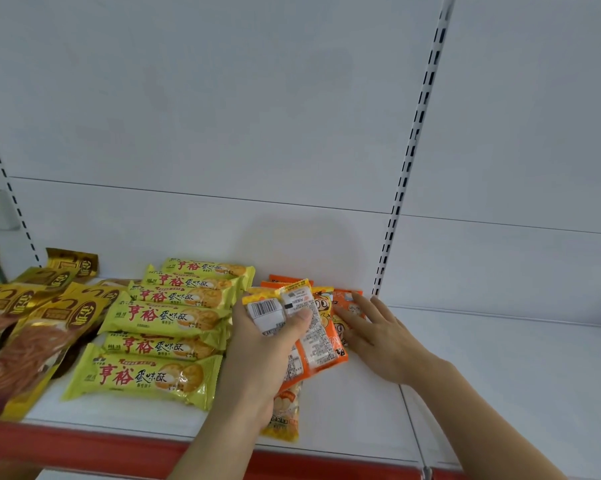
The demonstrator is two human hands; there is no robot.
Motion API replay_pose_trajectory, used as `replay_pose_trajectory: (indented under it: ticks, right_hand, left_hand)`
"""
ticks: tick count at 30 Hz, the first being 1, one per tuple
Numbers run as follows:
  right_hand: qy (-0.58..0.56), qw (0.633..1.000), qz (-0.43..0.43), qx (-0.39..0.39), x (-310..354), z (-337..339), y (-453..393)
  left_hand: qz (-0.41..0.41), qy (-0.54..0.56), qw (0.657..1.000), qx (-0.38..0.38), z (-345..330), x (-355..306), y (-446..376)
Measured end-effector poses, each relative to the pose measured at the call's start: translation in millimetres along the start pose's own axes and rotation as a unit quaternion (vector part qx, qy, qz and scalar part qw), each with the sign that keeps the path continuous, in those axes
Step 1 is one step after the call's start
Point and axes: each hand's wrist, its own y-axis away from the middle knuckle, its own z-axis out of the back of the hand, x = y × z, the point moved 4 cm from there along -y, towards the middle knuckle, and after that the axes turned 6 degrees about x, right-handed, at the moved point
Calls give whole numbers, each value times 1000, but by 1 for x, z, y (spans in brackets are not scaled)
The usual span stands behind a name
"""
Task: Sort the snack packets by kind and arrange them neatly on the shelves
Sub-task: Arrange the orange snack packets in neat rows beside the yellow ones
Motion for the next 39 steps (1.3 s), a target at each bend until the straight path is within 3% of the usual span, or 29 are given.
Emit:
replay_pose_trajectory:
  ticks: [4, 7, 9, 14, 17, 22, 28, 30, 34, 37, 39]
  right_hand:
    - [-97, 992, 6, -86, 6, 20, 15]
    - [-254, 936, -20, -242, 27, 47, 43]
    - [-331, 899, -22, -286, 53, 50, 62]
    - [-392, 891, -5, -228, 96, 35, 82]
    - [-426, 874, -7, -233, 96, 38, 86]
    - [-583, 771, -47, -254, 80, 43, 86]
    - [-718, 661, -19, -215, 69, 50, 83]
    - [-729, 643, 7, -236, 64, 56, 85]
    - [-649, 671, 97, -346, 58, 77, 93]
    - [-522, 784, 162, -294, 68, 73, 85]
    - [-503, 808, 164, -260, 63, 62, 78]
  left_hand:
    - [1, 3, 1000, 10, -2, 1, -2]
    - [-8, 16, 1000, 19, -5, -1, -3]
    - [-16, 20, 999, 22, -9, 0, -4]
    - [-36, 5, 999, 26, -18, 3, -6]
    - [-13, 5, 999, 46, -20, -2, -6]
    - [-2, 31, 993, 111, -18, 1, -10]
    - [-12, 19, 996, 90, -13, 3, -16]
    - [-9, 16, 996, 84, -12, 5, -19]
    - [-6, -10, 997, 75, -13, 8, -22]
    - [15, 30, 995, 99, -22, 4, -18]
    - [23, 54, 992, 112, -27, 0, -15]
